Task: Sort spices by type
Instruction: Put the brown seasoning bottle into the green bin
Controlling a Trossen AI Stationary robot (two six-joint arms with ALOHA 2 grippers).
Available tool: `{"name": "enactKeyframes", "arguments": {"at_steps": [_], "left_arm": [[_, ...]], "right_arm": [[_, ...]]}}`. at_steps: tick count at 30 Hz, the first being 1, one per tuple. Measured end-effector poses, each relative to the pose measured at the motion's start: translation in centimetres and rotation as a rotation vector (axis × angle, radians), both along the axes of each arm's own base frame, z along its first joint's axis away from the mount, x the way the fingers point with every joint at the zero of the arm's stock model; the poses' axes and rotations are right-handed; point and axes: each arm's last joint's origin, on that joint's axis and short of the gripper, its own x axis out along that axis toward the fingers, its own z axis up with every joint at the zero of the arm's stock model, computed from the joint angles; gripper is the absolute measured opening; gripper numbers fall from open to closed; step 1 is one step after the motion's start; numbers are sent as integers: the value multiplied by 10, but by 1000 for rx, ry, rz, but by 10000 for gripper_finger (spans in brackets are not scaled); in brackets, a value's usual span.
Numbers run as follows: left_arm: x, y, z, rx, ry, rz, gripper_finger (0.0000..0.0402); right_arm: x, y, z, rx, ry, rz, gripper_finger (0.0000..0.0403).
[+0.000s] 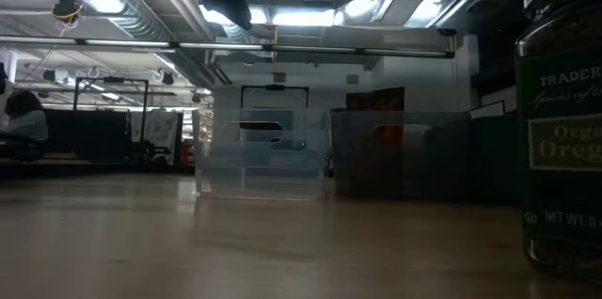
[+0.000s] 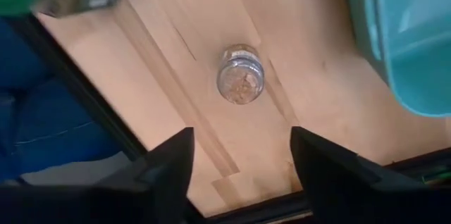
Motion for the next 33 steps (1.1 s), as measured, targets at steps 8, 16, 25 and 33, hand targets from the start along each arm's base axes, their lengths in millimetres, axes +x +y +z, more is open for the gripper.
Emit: {"name": "enactKeyframes", "arguments": {"at_steps": [8,16,25,33], "left_arm": [[-1,0,-2,-2,23,0,150],[0,0,-2,3,24,-6,150],[0,0,-2,3,24,-6,150],[0,0,-2,3,25,-6,150]], "right_arm": [[13,12,-32,-81,69,34,264],[17,14,-43,-109,87,66,264],[16,14,-66,-73,78,59,264],[11,12,-87,-47,94,57,264]]}}
